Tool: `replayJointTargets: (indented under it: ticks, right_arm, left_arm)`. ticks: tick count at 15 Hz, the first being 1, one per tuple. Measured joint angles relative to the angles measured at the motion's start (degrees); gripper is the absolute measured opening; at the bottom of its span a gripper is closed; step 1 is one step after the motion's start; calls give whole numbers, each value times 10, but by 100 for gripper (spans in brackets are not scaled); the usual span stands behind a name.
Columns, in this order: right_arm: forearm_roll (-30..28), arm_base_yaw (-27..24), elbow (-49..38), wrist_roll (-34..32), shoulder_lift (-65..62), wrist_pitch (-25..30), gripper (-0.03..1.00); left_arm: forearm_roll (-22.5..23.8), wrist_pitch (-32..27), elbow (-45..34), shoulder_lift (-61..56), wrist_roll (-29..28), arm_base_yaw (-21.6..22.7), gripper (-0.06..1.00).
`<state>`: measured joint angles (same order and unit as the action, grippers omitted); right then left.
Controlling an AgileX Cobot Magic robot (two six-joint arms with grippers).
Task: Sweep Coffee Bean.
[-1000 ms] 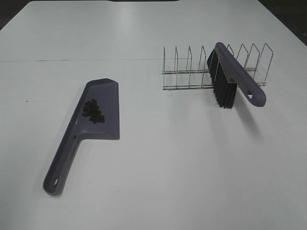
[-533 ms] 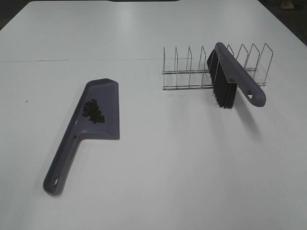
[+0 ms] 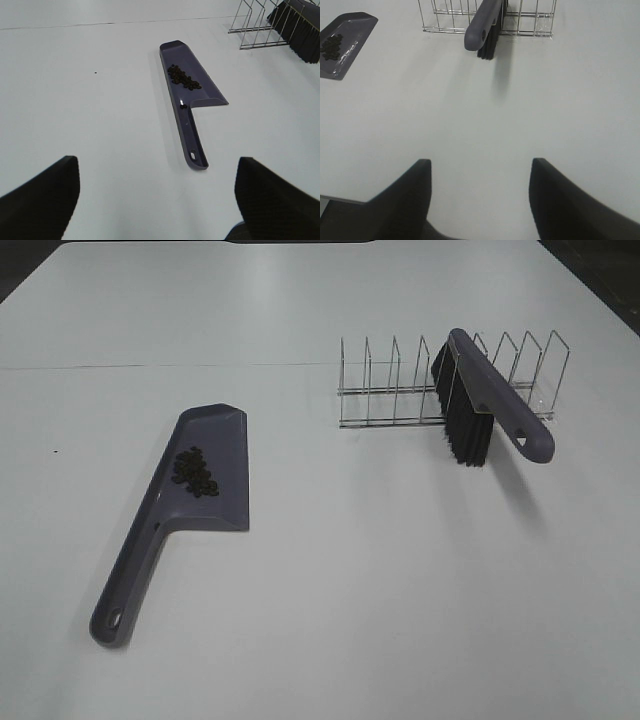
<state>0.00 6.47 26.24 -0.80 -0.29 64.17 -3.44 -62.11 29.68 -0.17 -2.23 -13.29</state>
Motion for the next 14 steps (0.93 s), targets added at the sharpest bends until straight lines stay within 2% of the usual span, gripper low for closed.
replayJointTargets:
  ticks: [4, 5, 10, 14]
  right_arm:
    - [0, 0, 0, 0, 0, 0, 53]
    - [0, 0, 0, 0, 0, -1, 53]
    - [0, 0, 0, 0, 0, -1, 53]
    - [0, 0, 0, 0, 0, -1, 53]
  left_arm:
    - [-1, 0, 0, 0, 2, 6, 76]
    - [-1, 0, 0, 0, 5, 22, 76]
    - [-1, 0, 0, 0, 7, 167, 76]
    - [-1, 0, 0, 0, 7, 175, 76]
